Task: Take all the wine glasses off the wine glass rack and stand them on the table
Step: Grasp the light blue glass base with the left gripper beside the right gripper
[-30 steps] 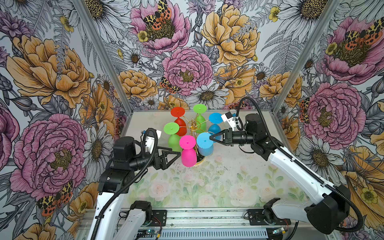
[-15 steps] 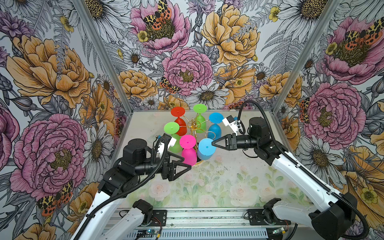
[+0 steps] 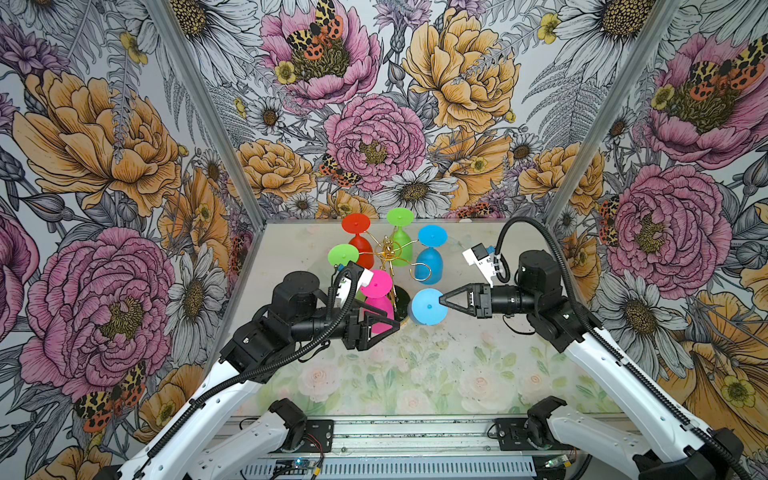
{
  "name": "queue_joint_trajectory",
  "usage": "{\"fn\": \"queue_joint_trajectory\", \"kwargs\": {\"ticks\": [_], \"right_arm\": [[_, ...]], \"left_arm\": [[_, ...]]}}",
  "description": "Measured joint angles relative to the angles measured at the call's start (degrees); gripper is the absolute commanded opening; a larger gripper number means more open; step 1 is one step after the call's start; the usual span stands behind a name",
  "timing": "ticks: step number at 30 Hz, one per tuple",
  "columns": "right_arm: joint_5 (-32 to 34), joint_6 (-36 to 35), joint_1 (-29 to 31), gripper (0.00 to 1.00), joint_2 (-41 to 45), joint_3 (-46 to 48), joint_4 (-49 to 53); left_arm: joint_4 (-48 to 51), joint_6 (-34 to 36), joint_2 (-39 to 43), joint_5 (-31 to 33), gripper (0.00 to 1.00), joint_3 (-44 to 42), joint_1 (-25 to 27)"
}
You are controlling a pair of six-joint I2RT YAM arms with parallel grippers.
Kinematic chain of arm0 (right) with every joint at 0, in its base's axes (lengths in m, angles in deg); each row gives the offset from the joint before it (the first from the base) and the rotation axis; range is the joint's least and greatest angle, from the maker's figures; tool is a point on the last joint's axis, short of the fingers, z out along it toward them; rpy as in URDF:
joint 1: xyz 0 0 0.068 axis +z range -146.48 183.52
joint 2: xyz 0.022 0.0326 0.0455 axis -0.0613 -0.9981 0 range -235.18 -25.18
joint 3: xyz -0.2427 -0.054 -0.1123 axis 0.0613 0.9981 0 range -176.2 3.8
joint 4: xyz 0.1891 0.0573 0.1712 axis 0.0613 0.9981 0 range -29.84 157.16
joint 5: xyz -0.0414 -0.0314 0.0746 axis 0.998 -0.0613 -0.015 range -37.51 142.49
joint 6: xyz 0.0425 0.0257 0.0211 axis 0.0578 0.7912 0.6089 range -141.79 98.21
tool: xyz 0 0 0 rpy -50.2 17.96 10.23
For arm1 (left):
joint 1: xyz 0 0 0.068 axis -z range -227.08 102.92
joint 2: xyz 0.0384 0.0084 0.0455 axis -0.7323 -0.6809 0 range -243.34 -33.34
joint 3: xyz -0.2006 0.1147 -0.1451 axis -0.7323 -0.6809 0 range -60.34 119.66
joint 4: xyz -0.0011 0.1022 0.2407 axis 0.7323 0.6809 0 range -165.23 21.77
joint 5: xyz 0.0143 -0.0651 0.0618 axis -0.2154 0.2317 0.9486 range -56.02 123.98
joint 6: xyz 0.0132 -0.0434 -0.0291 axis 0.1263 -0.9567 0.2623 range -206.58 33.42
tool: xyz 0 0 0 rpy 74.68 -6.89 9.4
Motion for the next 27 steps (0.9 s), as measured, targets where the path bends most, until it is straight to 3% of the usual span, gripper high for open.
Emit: {"fn": "queue_joint_trajectory", "kwargs": {"ticks": [8,19,27], "right_arm": [[2.12,-0.79,0.02,0.0,3.15,1.64,2.67],[2.16,-1.22,0.17,0.0,6.1,2.6,3.69],[2.36,-1.22,0.17,0.0,6.23,2.82,3.74]], "left_arm": [[-4.46,-0.04,-6.38,3.67,0.6,0.0,5.77],[-7.98,-0.02,-14.51,4.59,0.42,1.75,8.81],[-9.66,-0.02,-15.5,4.35,0.27,3.58,9.46]]}}
